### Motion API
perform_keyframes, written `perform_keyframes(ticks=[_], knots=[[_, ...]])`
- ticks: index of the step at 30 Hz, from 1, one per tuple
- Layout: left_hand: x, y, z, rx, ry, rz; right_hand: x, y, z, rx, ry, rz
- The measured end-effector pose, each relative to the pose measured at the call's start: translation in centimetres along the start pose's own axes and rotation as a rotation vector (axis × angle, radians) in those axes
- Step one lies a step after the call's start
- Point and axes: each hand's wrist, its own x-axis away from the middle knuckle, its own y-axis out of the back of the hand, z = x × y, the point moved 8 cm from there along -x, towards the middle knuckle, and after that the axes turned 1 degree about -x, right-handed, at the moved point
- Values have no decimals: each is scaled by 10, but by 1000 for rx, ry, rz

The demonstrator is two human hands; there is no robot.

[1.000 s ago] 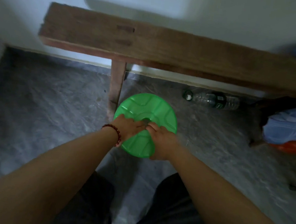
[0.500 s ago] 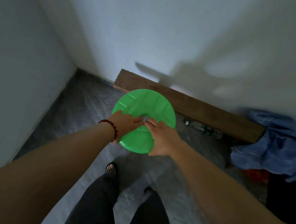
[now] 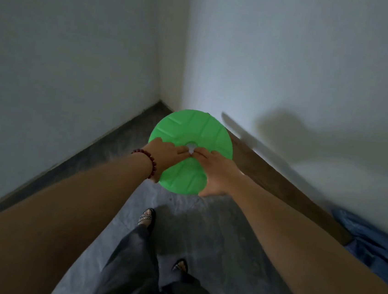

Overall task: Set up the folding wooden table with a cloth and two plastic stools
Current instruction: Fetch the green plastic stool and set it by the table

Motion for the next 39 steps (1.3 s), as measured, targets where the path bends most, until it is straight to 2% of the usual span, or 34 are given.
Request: perform_keyframes(ticks=[15, 33, 39], knots=[[203, -111, 62, 235, 424, 80, -54, 17, 218, 156, 467, 49], [526, -323, 137, 424, 748, 188, -105, -21, 610, 276, 802, 131], [616, -381, 149, 497, 877, 233, -113, -29, 719, 326, 944, 152]])
